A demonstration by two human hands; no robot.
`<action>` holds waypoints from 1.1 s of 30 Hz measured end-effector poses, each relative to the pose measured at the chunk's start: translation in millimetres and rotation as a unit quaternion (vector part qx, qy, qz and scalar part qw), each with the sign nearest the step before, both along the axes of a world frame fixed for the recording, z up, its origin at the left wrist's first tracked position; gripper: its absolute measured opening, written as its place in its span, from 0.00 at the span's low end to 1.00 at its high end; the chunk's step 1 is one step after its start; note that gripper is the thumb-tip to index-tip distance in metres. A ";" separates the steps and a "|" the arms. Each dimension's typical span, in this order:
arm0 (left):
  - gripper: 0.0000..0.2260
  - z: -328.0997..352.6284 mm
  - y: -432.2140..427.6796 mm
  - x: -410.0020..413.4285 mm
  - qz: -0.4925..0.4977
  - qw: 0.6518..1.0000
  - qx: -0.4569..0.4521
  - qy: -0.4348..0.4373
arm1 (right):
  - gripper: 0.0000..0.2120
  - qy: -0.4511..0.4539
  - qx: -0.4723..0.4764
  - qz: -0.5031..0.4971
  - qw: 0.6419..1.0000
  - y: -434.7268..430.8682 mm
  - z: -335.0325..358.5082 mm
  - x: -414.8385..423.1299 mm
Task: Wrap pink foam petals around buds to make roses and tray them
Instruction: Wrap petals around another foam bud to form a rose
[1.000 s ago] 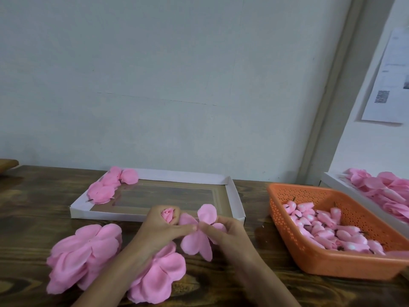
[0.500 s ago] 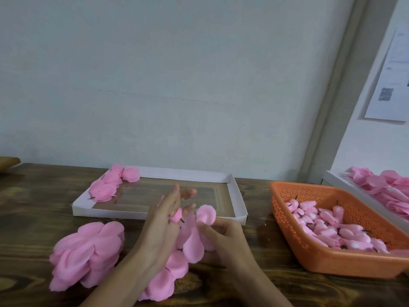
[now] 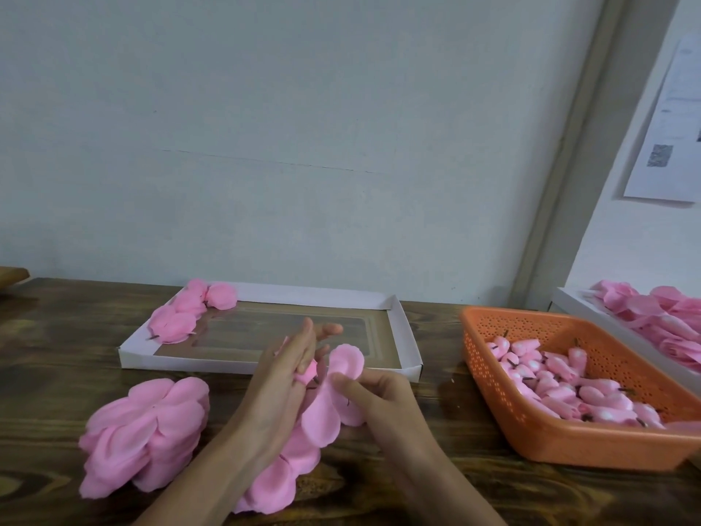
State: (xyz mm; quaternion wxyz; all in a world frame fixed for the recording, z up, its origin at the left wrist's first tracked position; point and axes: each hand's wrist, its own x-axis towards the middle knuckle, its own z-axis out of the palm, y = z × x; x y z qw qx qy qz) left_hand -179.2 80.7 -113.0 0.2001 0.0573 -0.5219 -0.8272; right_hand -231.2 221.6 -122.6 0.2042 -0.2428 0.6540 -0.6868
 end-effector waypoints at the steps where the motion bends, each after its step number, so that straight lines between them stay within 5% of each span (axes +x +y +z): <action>1: 0.24 -0.7 -0.1 -0.1 -0.004 1.000 -0.008 -0.002 | 0.14 -0.003 -0.001 0.002 1.000 0.0 0.7 0.5; 11: 0.12 -7.9 -3.6 -5.3 -0.019 0.999 -0.040 -0.001 | 0.10 0.021 -0.006 0.037 0.999 1.4 6.0 9.6; 22: 0.17 -13.5 10.5 -1.8 0.016 0.984 -0.168 0.060 | 0.16 0.237 0.018 -0.086 0.968 -0.8 -0.4 7.3; 27: 0.13 -11.1 17.2 0.2 0.013 0.975 -0.207 0.078 | 0.04 0.149 -0.061 -0.095 0.982 -1.0 -1.5 8.3; 33: 0.13 -15.0 18.6 -0.5 0.030 0.974 -0.203 0.100 | 0.08 0.148 -0.082 -0.114 0.979 -2.0 -4.1 7.1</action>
